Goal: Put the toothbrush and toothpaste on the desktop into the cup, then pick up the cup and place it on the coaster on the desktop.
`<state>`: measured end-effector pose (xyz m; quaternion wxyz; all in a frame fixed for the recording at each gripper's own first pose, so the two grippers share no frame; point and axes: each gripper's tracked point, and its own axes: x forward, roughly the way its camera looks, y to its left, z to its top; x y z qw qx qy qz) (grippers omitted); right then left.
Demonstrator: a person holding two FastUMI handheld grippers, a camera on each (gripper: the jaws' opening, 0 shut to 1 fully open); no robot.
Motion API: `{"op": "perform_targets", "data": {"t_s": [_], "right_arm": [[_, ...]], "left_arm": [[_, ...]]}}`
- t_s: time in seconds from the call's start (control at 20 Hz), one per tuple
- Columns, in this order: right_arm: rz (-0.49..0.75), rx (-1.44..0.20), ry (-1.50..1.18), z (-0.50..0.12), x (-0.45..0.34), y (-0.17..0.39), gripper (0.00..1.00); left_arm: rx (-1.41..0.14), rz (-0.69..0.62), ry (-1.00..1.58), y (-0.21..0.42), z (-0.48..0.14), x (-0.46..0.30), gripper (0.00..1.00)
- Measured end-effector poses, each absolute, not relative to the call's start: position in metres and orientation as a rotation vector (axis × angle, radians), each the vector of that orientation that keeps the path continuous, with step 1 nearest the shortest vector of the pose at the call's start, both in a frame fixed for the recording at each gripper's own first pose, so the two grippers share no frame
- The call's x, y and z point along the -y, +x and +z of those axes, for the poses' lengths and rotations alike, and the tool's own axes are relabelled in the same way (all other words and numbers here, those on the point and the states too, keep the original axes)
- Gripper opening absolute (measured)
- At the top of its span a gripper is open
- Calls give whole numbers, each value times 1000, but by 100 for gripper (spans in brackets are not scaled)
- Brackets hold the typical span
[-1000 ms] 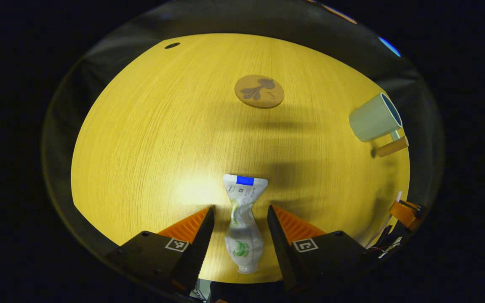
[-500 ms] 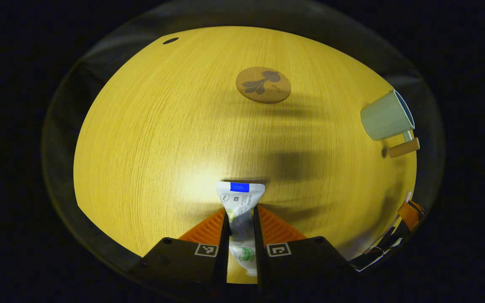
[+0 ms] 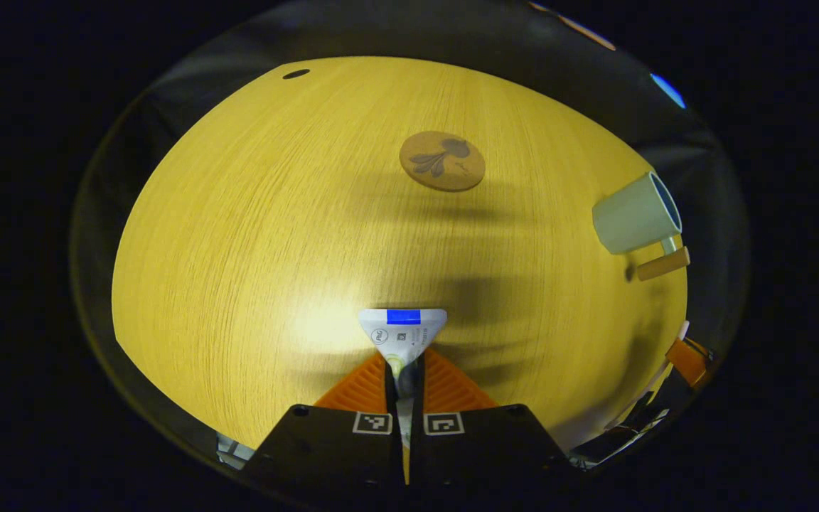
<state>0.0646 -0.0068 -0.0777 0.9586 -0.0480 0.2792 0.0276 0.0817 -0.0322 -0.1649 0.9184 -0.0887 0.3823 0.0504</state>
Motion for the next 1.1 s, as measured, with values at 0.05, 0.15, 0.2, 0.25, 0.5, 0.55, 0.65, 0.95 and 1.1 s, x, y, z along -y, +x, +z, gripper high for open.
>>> {"op": "perform_targets", "data": {"t_s": [0.05, 0.15, 0.2, 0.25, 0.5, 0.55, 0.65, 0.95, 1.1], "right_arm": [[73, -531, -90, -69, 2, 64, 4], [120, -463, -89, -52, -9, 64, 4], [138, -428, -84, -42, -14, 65, 4], [158, -392, -74, -32, -18, 66, 4], [261, -172, -54, 28, -44, 77, 4], [281, -111, -63, 45, -49, 80, 4], [304, -29, -69, 68, -57, 86, 3], [341, 149, -42, 126, -69, 123, 4], [358, 232, -5, 152, -76, 145, 3]], "left_arm": [[-745, 100, -182, 83, -157, 32, 2], [-682, 84, -176, 82, -137, 36, 2], [-660, 60, -177, 83, -130, 41, 2], [-656, 40, -183, 80, -126, 46, 1], [-503, -52, -133, 84, -77, 74, 2], [-466, -73, -128, 88, -67, 83, 1], [-415, -105, -127, 93, -53, 96, 1], [-236, -145, -82, 103, -4, 120, 2], [-117, -151, -4, 104, 27, 127, 1]]}}
